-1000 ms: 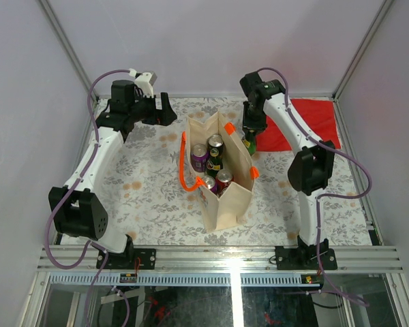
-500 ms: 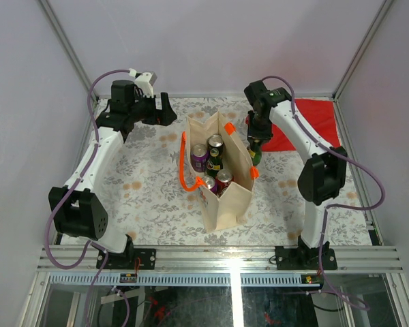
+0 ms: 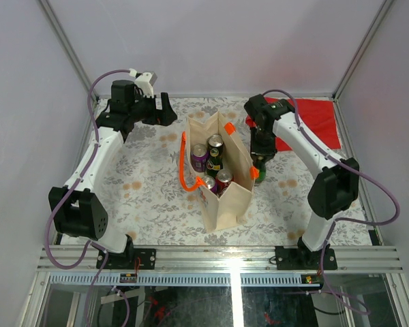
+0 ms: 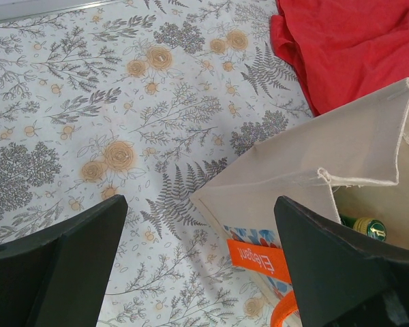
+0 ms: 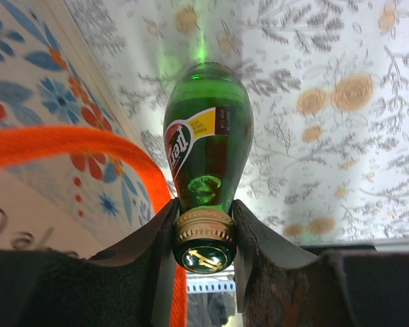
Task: Place the beverage into the canvas bag
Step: Move the drink to the center of the board.
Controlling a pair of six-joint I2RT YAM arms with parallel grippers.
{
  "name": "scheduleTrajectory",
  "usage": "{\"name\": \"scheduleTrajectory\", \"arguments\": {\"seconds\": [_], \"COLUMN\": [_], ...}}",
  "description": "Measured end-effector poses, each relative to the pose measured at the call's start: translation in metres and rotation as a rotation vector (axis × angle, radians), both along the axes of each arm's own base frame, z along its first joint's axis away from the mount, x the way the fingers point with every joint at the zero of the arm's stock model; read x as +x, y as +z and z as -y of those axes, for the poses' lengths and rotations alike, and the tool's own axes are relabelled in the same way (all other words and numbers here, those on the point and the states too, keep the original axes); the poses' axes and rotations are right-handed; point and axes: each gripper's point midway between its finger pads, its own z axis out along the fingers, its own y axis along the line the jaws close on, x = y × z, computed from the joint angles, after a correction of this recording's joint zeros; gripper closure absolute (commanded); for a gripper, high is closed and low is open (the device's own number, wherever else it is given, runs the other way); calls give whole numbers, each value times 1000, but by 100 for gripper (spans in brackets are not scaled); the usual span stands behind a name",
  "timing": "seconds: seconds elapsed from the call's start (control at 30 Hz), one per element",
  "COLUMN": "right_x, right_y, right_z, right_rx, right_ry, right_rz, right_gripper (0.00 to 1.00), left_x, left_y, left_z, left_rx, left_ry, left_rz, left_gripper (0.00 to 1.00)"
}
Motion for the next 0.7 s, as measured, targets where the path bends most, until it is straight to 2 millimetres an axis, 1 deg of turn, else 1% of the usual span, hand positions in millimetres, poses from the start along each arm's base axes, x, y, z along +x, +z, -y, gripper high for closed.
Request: {"name": "scheduleTrajectory", "arguments": {"seconds": [0.07,0.3,0.43,0.5,0.57,0.7], "right_x": [-12,-64,-89,-98,-103,-107], "right_y": [1,3,2,1,1,1], "right_z": [4,33,46,50,52,54], "right_rx": [-6,-52,-68,-70,-66,-56], "right_ry": [-5,-46,-69,-80,-87,-100], "right_rz": [-17,-78,-99,-107,-100,-86], "right_gripper": [100,100,100,100,100,100], "left_x": [0,-1,-4,-6,-7,-12], "left_y": [0,2,5,8,9,12], "left_z": [1,1,2,1,2,1], "left_rx": [-2,-5,-8,-8,-10,-11], "left_ry": [-3,-8,-10,-11,-13,-13], "left_rz": [0,2,11,16,21,27], "left_gripper": [11,11,11,11,11,11]}}
